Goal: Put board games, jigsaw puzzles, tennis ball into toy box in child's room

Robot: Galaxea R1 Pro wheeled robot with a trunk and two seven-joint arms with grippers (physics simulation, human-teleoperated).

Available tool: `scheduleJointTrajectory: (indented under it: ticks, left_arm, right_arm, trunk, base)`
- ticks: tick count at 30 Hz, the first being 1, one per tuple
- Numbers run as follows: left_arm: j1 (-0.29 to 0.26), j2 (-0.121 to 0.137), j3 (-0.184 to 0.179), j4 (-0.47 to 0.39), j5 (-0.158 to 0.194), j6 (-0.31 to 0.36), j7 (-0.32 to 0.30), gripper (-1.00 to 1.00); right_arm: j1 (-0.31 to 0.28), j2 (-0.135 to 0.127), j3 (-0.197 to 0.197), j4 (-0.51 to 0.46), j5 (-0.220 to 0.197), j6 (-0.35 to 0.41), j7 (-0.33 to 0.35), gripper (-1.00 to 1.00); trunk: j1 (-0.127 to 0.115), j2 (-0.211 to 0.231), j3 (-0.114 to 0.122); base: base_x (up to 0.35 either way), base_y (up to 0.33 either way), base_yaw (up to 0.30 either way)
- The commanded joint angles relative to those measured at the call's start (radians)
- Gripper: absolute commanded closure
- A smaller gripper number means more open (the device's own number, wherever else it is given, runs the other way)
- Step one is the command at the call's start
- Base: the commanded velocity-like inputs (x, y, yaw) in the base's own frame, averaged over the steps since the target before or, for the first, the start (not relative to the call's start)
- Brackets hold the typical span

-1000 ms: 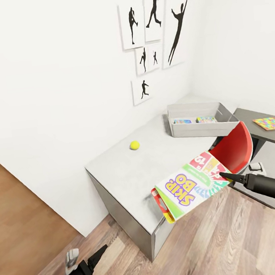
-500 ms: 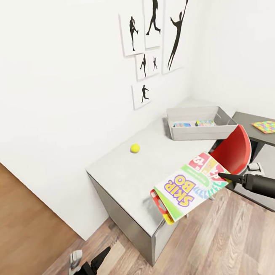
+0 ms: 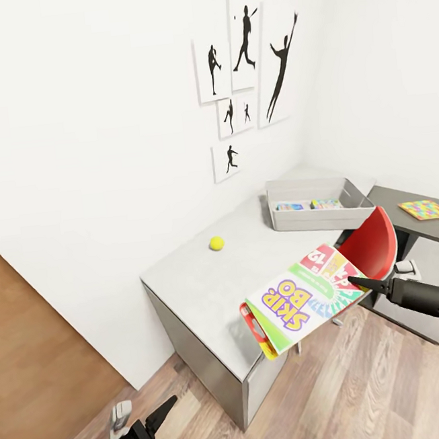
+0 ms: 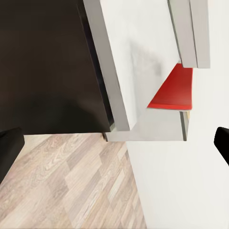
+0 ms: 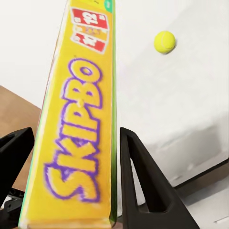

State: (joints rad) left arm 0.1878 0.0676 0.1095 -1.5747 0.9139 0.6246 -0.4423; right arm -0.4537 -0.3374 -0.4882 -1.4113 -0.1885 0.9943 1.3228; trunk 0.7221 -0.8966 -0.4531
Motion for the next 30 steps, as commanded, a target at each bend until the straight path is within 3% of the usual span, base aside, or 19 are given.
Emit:
scheduleJointTrajectory:
  ticks: [1, 30]
  left_arm:
    - [0.000, 0.000, 0.001, -0.001, 0.006, 0.008, 0.001, -1.00]
    - [0.001, 0.000, 0.000, -0.001, 0.007, 0.007, 0.003, -1.00]
  right_arm:
    - [0.000, 0.000, 0.000, 0.000, -0.002, 0.006, 0.001, 1.00]
    - [0.000, 0.000, 0.000, 0.002, -0.001, 0.002, 0.000, 1.00]
  trunk:
    - [-0.004, 0.007, 0.004]
    - [-0.115, 0.210, 0.143]
  base:
    - [0.000, 0.000, 0.000]
    - [0.000, 0.000, 0.000]
